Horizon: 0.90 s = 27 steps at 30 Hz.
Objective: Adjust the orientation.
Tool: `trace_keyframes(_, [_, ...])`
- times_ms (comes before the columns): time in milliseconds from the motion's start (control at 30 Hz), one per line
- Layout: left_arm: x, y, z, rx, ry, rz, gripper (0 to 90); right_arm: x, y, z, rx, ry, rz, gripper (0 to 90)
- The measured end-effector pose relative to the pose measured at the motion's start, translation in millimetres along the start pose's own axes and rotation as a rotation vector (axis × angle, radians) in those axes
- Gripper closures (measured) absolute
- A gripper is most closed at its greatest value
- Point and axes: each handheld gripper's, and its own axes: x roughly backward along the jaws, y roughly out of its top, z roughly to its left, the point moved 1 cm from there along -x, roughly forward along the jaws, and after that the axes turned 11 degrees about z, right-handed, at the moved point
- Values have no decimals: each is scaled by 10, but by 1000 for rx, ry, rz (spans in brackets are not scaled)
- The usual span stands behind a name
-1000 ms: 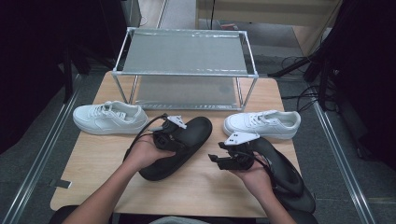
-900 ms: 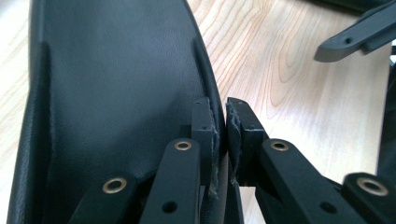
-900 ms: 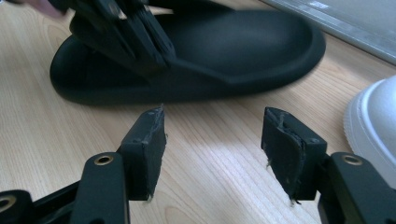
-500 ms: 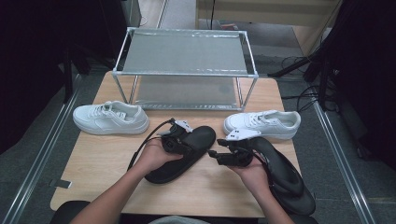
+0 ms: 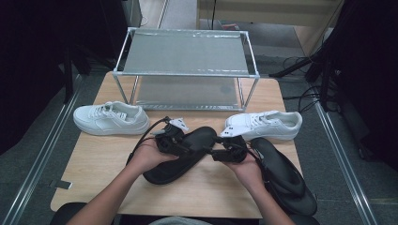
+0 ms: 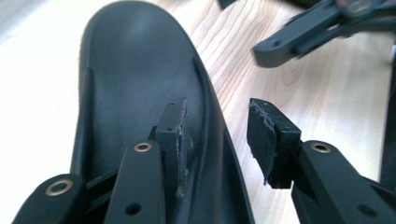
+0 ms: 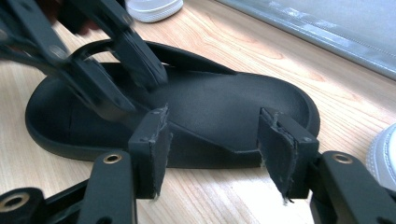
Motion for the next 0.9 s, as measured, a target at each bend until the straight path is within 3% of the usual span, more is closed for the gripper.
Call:
trace_keyframes(233, [207, -143, -54, 28, 8, -35, 561, -3, 29, -15, -7, 6, -6, 481])
trace_keyframes(467, [363, -400, -73, 62, 16, -51, 757, -34, 83, 17, 8, 24, -2, 527])
trace_keyframes(600, [406, -576, -72, 110, 7, -60, 856, -61, 123, 27, 13, 37, 4, 571])
trace_keyframes(700, [407, -649, -98, 125, 5, -56, 899, -78, 155, 32, 14, 62, 2, 660])
trace_keyframes(833, [327, -724, -124, 135, 19, -38, 900, -143, 192, 48, 29, 92, 30, 866])
trace_keyframes(900, [277, -747, -119, 140, 25, -29, 899, -176, 202, 49, 37, 103, 40, 900])
